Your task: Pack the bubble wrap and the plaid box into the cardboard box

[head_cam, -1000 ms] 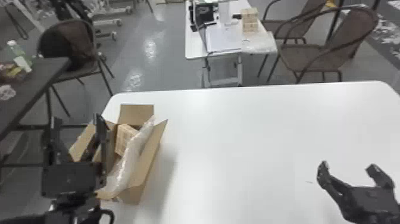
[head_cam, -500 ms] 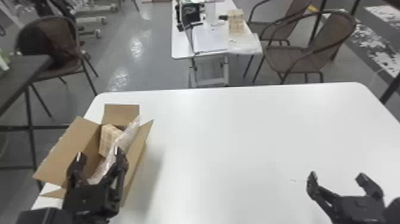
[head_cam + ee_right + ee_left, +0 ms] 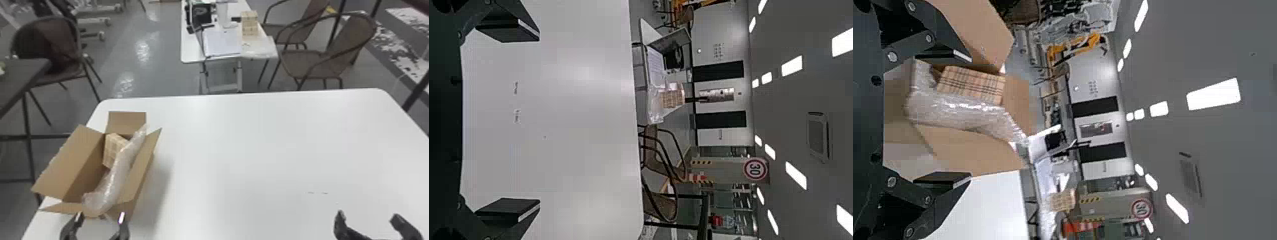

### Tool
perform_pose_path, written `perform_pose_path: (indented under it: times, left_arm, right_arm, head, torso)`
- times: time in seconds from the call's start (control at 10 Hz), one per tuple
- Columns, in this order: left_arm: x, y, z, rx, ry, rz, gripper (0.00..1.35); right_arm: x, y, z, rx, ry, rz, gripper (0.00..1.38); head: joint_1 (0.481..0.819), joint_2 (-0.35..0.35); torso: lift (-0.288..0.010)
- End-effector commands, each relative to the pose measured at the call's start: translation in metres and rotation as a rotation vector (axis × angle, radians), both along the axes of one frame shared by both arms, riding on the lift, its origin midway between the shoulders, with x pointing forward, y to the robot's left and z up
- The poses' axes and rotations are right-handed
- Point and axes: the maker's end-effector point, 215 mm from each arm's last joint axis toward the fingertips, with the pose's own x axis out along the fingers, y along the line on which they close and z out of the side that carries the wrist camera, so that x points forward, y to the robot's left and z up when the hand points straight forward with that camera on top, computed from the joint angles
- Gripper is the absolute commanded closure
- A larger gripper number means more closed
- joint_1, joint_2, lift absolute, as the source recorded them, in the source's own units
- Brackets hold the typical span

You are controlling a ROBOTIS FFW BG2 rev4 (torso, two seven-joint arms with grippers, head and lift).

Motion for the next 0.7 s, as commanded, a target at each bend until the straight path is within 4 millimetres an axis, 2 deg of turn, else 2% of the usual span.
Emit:
perform_pose_path:
  times: [0.0,0.2,0.6]
  left_arm:
    - [-0.017,0.007,-0.028,-0.007,0.077,0.010,0.42]
    - [-0.013,0.003,-0.027,-0.035,0.068,-0.003,0.41]
    - [-0.008,0.002,-0.023,-0.054,0.041,-0.001,0.41]
  right_arm:
    - [-0.009,0.008,-0.007,-0.010,0.038,0.019,0.12]
    - [-0.002,0.012,0.009,-0.065,0.005,0.036,0.12]
    - [0.002,0.013,0.013,-0.090,-0.007,0.028,0.12]
  head:
    - [0.695,0.114]
    - [0.695,0.143]
    - [0.695,0.144]
  torso:
    - [-0.098]
    - [-0.098]
    - [-0.098]
